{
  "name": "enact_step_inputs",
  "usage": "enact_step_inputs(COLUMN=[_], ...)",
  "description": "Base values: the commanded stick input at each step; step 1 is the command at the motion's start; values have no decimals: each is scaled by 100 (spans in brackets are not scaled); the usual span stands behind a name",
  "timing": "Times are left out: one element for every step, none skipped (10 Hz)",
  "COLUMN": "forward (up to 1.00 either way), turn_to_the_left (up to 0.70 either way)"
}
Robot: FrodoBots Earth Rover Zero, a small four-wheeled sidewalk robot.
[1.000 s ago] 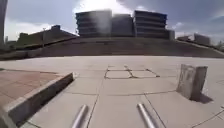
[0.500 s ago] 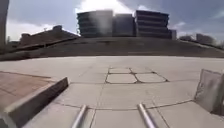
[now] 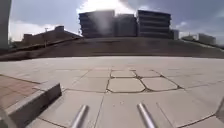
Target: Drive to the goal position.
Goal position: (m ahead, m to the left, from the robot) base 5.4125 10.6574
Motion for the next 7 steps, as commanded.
enact_step_inputs(forward=[70, 70, 70, 70, 70, 70, 70], turn_to_the_left=[0, 0, 0, 0, 0, 20, 35])
